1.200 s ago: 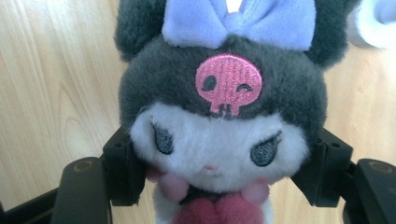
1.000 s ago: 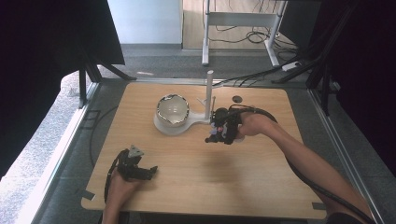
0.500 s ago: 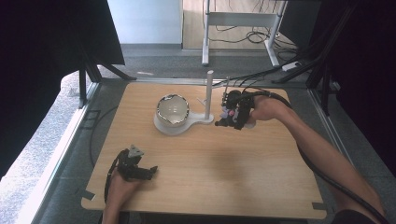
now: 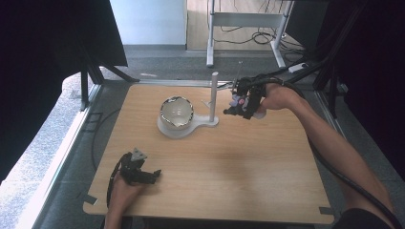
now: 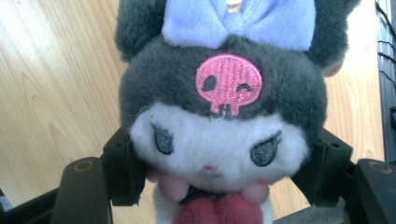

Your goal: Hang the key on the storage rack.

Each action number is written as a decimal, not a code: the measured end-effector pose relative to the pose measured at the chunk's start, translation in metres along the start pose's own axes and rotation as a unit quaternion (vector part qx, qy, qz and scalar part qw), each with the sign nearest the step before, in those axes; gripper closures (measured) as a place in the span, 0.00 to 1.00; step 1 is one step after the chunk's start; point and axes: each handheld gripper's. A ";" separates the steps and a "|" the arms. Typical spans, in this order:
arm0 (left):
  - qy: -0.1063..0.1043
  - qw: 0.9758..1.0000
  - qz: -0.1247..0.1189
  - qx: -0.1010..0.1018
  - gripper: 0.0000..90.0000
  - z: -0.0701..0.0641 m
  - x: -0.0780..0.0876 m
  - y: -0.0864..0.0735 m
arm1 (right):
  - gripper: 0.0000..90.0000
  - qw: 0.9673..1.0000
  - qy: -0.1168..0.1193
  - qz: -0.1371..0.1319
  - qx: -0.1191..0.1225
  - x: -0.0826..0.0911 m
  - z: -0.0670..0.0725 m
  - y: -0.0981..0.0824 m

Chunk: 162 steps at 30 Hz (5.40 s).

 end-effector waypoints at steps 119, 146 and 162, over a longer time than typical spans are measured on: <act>-0.002 1.000 0.001 -0.001 0.00 0.000 0.000 0.000 | 0.18 0.999 0.021 -0.045 -0.018 -0.059 -0.032 0.030; 0.000 1.000 0.000 0.000 0.00 0.000 0.000 0.000 | 0.15 0.997 0.004 -0.073 -0.026 -0.043 -0.010 0.002; 0.000 1.000 0.000 0.000 0.00 0.000 0.000 0.000 | 0.14 0.995 -0.006 -0.091 -0.030 -0.036 0.003 -0.019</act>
Point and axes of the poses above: each handheld gripper's, and its own axes: x roughly backward along the jaws, y roughly out of its top, z roughly to its left, and after that the axes turned 14 degrees about y, right-handed
